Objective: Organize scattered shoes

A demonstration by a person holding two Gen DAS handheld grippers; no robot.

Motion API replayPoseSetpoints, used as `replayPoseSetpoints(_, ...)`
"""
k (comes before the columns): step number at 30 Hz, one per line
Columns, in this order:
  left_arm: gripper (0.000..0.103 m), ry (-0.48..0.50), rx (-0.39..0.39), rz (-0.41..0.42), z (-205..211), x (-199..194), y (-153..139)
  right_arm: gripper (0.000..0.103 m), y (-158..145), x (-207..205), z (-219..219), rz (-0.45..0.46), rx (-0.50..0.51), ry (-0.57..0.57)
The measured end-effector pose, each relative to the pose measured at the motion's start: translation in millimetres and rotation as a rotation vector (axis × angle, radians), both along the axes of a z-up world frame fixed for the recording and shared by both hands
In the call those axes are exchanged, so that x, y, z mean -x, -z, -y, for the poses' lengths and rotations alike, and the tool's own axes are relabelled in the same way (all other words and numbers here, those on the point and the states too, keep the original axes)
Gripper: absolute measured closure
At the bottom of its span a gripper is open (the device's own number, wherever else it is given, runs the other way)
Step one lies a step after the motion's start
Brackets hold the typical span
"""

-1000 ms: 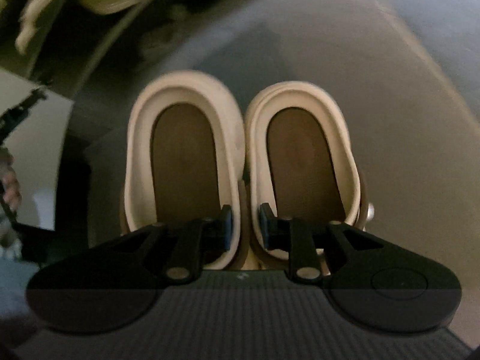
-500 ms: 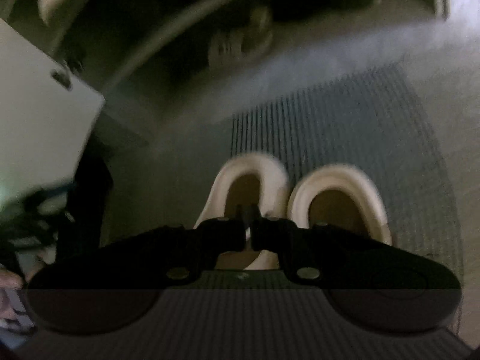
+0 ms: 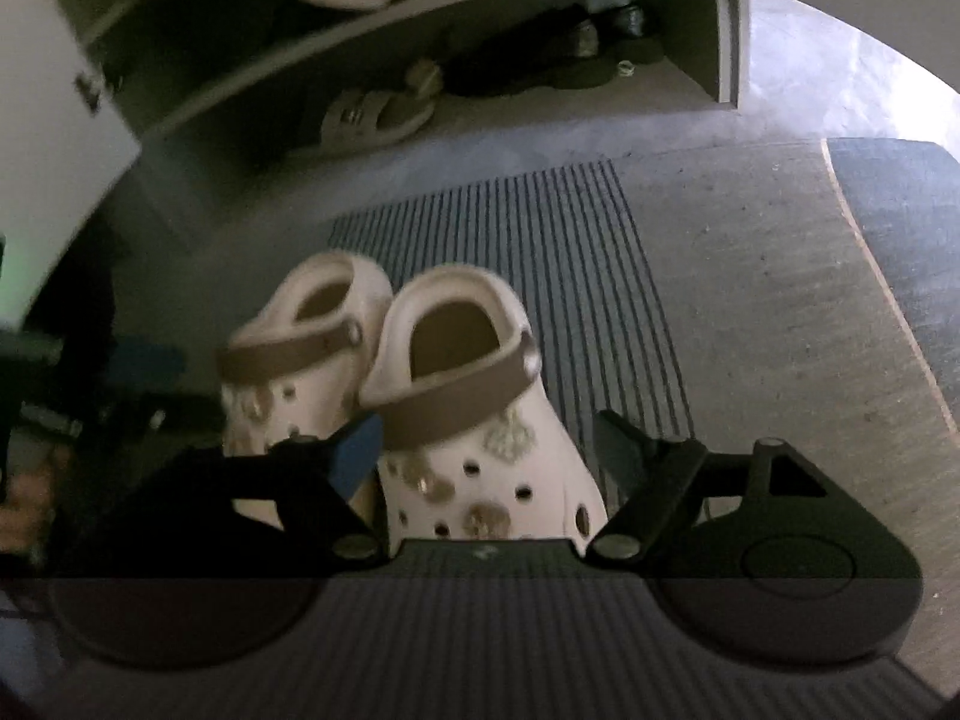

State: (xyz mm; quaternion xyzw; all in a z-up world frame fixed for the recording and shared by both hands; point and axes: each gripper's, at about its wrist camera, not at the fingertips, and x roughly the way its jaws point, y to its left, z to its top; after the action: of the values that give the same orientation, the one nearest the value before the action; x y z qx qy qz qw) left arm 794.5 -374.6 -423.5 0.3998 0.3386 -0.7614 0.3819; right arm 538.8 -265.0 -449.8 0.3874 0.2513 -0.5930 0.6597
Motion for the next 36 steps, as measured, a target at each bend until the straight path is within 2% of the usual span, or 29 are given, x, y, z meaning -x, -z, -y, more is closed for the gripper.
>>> replayPoseSetpoints(4, 0.000, -0.103, -0.039, 0.039, 10.0, 13.8, 26.4, 0.023, 10.8, -7.7, -5.1, -0.077, -0.013, -0.021)
replayPoseSetpoints(7, 0.000, -0.227, -0.096, 0.046, 22.3, 20.4, 47.5, 0.021, 15.1, -13.9, -9.2, -0.116, 0.011, -0.034)
replayPoseSetpoints(11, 0.005, -0.258, -0.057, 0.080, 32.9, 27.7, 51.7, 0.021, 16.1, -20.2, -13.7, -0.155, 0.038, -0.024)
replayPoseSetpoints(14, 0.008, -0.261, -0.032, 0.059, 38.3, 15.4, 49.4, 0.020, 16.6, -25.0, -16.5, -0.199, 0.059, -0.034)
replayPoseSetpoints(16, 0.009, -0.285, 0.001, 0.057, 43.7, -2.5, 45.3, 0.010, 18.7, -22.8, -15.0, -0.204, 0.054, -0.005)
replayPoseSetpoints(17, 0.009, -0.295, 0.021, 0.060, 46.0, -11.0, 42.3, 0.010, 19.7, -20.5, -14.5, -0.183, 0.050, 0.010)
replayPoseSetpoints(23, 0.009, -0.298, 0.223, 0.084, 55.2, -63.5, -10.4, 0.010, 26.2, -17.1, -14.0, -0.107, 0.043, 0.039)
replayPoseSetpoints(27, 0.009, -0.356, 0.294, 0.078, 72.7, -81.4, -51.6, 0.010, 33.2, -27.7, -8.7, -0.117, 0.005, 0.030)
replayPoseSetpoints(32, 0.009, -0.495, 0.396, 0.065, 132.7, -103.0, -103.5, 0.009, 38.9, -36.6, -3.4, -0.142, -0.023, 0.035)
replayPoseSetpoints(36, 0.009, -0.566, 0.436, 0.110, 176.8, -106.7, -116.5, 0.008, 38.5, -40.0, 0.1, -0.145, -0.023, 0.054)
